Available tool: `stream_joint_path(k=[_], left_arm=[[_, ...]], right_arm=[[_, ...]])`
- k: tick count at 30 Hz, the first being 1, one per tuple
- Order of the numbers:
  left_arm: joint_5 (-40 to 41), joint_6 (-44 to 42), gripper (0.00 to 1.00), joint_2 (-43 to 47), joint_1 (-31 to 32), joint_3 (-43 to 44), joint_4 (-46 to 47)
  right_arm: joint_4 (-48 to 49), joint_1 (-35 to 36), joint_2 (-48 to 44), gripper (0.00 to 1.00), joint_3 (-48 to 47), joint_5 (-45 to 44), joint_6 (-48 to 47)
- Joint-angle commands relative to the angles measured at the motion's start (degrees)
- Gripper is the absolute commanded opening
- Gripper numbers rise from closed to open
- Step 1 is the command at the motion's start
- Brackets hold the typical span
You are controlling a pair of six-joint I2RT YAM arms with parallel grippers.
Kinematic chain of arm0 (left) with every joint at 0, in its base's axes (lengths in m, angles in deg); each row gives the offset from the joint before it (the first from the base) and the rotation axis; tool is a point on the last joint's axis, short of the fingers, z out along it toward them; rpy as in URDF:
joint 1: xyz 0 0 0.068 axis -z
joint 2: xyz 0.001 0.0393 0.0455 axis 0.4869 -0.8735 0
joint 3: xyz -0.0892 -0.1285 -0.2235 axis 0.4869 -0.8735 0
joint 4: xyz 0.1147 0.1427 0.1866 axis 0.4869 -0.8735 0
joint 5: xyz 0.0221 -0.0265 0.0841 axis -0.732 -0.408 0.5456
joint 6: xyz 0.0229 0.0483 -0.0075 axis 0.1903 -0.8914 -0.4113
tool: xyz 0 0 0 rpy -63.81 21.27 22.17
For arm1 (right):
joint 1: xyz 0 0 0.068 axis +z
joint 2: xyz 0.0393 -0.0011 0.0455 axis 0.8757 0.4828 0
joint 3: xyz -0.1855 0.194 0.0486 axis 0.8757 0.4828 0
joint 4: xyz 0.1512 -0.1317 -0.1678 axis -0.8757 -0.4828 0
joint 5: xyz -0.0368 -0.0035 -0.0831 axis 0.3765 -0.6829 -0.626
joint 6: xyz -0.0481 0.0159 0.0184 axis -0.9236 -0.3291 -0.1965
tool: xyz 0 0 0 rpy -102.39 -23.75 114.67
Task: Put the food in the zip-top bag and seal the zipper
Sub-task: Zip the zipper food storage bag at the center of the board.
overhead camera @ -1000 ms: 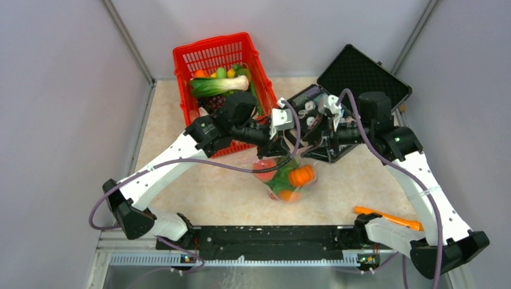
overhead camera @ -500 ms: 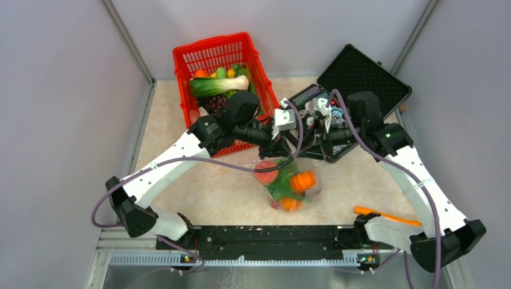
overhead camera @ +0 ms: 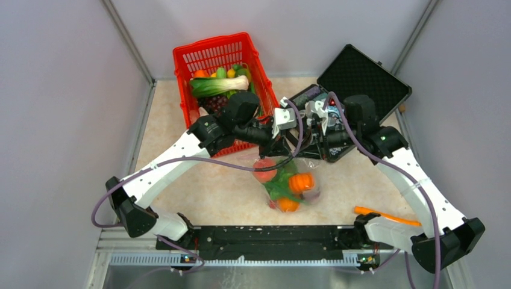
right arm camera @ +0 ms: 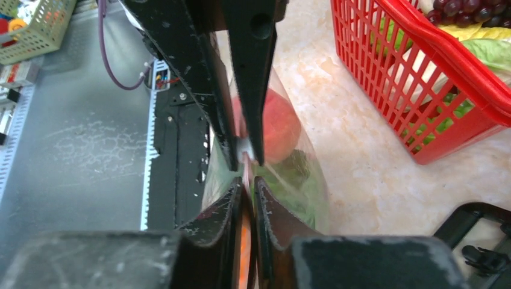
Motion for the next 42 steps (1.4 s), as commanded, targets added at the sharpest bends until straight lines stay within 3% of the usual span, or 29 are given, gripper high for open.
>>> stream_joint_path(k=[1, 2, 15, 23, 42], left_arm=[[0.1, 0.2, 0.04, 0.9, 0.3, 1.0, 5.2], [0.4, 0.1, 0.04, 0.9, 0.3, 0.8, 5.1], [8.8, -2.3, 0.04, 7.1, -1.6, -9.4, 2.3], [5.7, -2.1, 0.04, 11.2, -7.6, -14.1, 0.1], [16.1, -2.9, 0.06, 15.4, -11.5, -17.4, -6.9]], right_arm=[[4.0, 1.2, -1.7, 0.04, 0.8, 0.3, 1.3], [4.0, 1.2, -2.0, 0.0, 0.7, 0.0, 1.2], [3.8, 1.3, -7.6, 0.0, 4.0, -8.0, 3.3], [7.9, 1.2, -10.6, 0.0, 7.0, -10.5, 6.6], [8.6, 1.1, -12.1, 0.0, 7.1, -18.5, 8.1]])
